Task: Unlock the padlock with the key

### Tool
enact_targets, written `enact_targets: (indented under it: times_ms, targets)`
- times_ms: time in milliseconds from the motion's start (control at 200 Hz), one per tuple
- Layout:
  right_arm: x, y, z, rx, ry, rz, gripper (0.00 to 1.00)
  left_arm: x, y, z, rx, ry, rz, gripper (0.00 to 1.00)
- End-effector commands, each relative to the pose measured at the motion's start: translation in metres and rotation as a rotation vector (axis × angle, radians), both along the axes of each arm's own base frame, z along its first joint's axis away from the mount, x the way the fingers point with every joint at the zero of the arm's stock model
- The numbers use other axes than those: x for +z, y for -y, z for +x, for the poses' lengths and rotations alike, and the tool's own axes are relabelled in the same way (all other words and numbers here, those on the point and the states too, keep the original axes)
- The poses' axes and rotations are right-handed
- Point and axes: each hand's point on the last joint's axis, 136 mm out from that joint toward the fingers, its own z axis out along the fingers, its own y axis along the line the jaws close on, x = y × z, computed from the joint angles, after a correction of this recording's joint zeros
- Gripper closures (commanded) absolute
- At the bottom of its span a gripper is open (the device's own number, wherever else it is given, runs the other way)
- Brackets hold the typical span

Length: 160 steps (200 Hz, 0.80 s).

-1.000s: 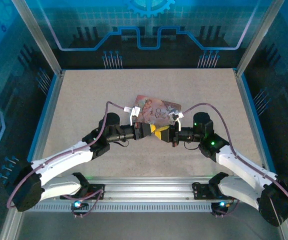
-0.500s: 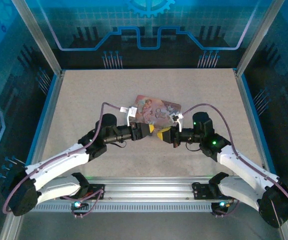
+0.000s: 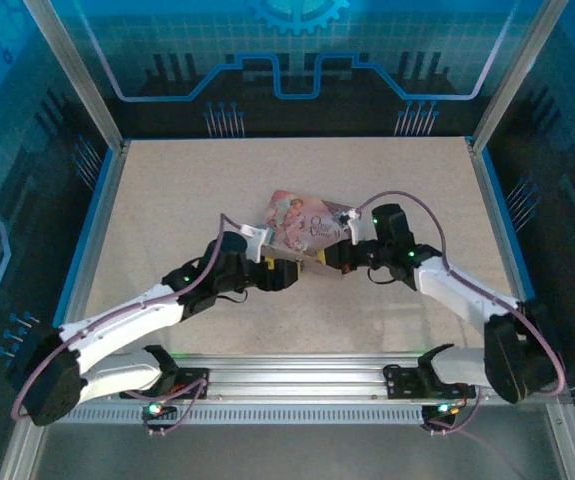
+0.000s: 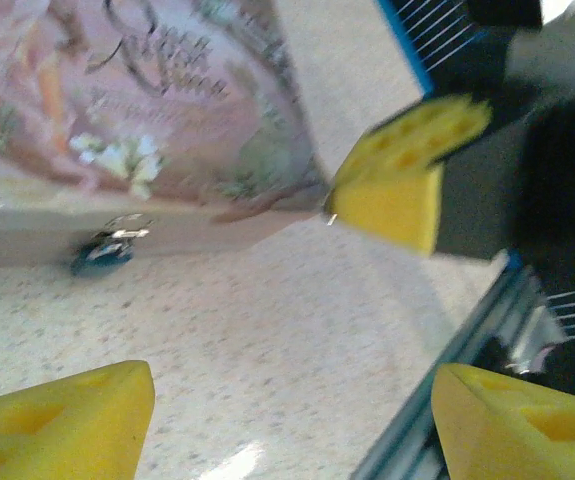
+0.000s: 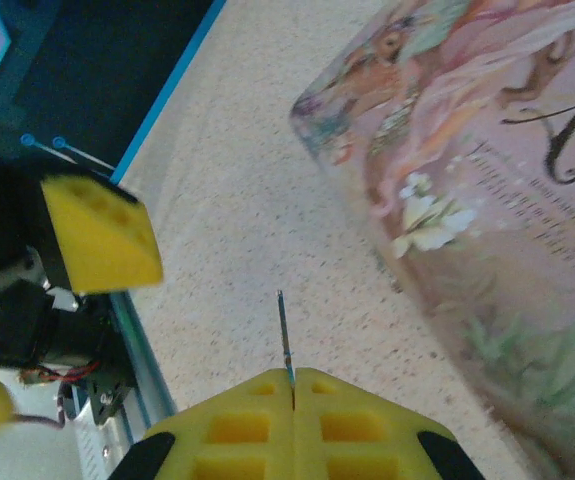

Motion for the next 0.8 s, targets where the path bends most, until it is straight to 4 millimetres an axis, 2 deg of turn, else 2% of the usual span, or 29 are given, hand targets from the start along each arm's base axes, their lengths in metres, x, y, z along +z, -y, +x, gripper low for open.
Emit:
enact_targets:
  times_ms: [0,190,310,595,795]
  targets:
    - [0.01,0.001,0.029,-0.026,0.021,0.035,1.0,-0.027,-0.003,0.004,-0.024,0.019,0.102,0.25]
    - [-0.013,0.004,0.059,-0.068,-0.04,0.005,1.0,-0.043,0.006,0.016,-0.034,0.05,0.115,0.23]
    - [-0.035,0.01,0.065,-0.1,-0.096,-0.024,1.0,-0.054,0.009,0.022,-0.037,0.059,0.131,0.21]
    - [-0.071,0.019,0.06,-0.138,-0.205,-0.097,0.99,-0.075,0.011,0.035,-0.02,0.089,0.169,0.2]
    - [-0.082,0.025,0.051,-0.147,-0.243,-0.133,1.0,-0.088,0.01,0.044,-0.008,0.096,0.18,0.19]
